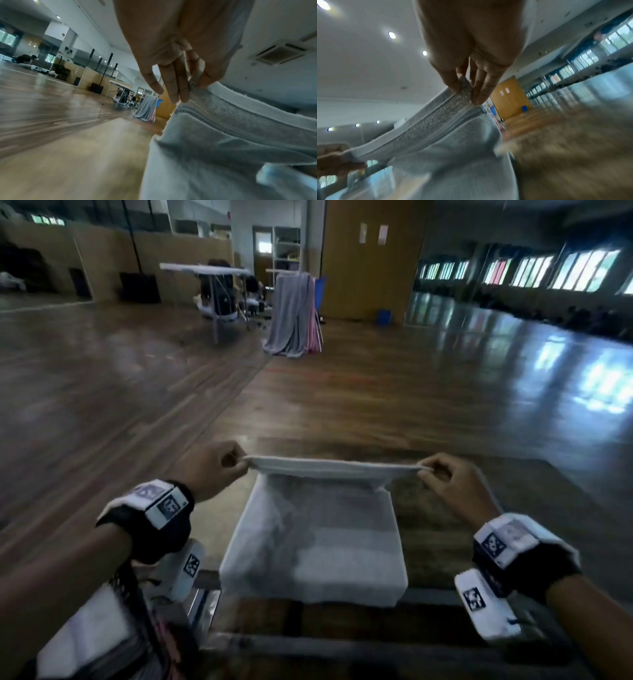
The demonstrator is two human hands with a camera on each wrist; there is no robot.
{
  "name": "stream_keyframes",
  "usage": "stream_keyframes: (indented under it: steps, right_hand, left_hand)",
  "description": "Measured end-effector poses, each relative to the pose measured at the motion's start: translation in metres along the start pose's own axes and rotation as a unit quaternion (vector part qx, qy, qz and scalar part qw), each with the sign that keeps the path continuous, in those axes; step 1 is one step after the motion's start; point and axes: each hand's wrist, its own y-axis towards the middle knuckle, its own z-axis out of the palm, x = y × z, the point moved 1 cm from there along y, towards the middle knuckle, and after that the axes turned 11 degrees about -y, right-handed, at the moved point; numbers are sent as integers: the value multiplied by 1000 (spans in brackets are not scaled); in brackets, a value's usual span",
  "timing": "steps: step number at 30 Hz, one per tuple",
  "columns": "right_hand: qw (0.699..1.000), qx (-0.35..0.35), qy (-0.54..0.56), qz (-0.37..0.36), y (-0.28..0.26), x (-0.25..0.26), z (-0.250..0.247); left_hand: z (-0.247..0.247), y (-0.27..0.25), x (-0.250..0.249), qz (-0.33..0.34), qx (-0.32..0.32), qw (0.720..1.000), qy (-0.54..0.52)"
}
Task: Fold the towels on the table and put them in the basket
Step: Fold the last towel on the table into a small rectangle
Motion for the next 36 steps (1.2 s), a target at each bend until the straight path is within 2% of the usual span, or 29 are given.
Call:
stream_keyframes:
  steps: [2,4,6,9,14,17,20,23,26,28,30,33,36]
  right_hand:
    - [995,90,-32,0,-45,-24,37]
    - [989,138,-52,-16,-80,-44,63]
    - [983,164,-73,-31,-101,-57,78]
    - [978,166,-108,-68,-114,-65,86]
    - [967,127,-183,-127,-105,-69,88]
    - [966,97,-214,-111,-80,-70,94]
    - [964,90,-242,-60,-58,-70,97]
    - [958,77,-270,-65,-51,-69,93]
    - [966,-41,-237,-100,-54,-66,82]
    - [962,-94,-224,-122,-62,-66,75]
    - [959,-80,-225,-156,-75,-69,72]
    - [955,22,-236,-180,-97,-74,76]
    - [962,65,-213,-159,-106,-78,77]
  left_hand:
    - [23,-36,30,-16,75,996,52]
    - [42,-65,50,-24,155,979,132]
    - [55,-88,62,22,191,967,168]
    - [60,-113,72,94,141,974,154]
    - [65,-101,76,104,125,966,202]
    - [75,-75,71,100,121,967,200]
    - [90,-57,70,78,126,966,212]
    - [91,-52,63,79,121,965,219]
    - [77,-58,57,131,18,973,189]
    - [67,-67,56,182,-44,966,179]
    - [64,-77,60,215,-13,962,170]
    - [70,-95,66,201,97,962,156]
    - [72,-102,65,187,121,968,114]
